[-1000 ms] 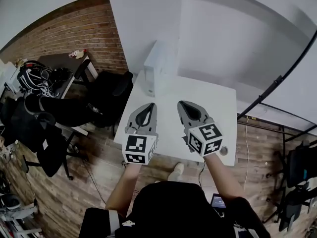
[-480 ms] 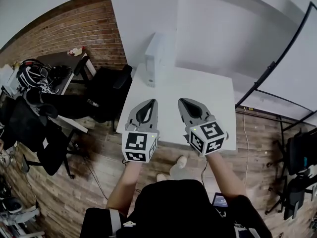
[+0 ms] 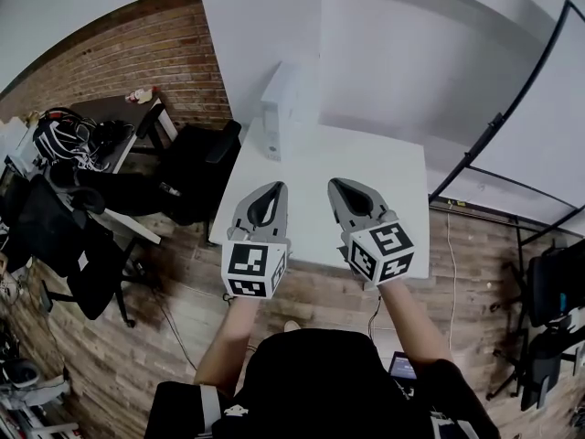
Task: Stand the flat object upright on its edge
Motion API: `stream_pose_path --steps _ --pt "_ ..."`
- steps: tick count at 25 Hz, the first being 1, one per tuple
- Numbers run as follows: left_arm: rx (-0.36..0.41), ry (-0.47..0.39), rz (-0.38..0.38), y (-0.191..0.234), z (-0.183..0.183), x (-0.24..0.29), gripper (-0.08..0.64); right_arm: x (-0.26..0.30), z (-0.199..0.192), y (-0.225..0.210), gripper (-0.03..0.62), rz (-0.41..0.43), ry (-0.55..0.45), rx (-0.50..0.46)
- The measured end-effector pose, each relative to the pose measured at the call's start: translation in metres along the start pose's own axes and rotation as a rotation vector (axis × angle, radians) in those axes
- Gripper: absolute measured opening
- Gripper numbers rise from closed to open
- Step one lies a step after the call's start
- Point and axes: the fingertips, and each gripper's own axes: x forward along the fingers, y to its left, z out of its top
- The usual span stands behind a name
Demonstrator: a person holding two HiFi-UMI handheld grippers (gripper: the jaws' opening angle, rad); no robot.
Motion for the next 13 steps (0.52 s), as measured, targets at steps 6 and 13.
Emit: stream_pose_path --steps 6,13 --pt "-0.006 0.002 0.005 -0.02 0.004 0.015 0.012 -0.012 0.005 -0.02 0.041 0.015 0.005 -0.009" --pt "-0.064 -0.009 0.0 -0.044 0.01 0.019 0.012 -0.032 0.007 -0.034 0.041 0.018 0.009 -0.016"
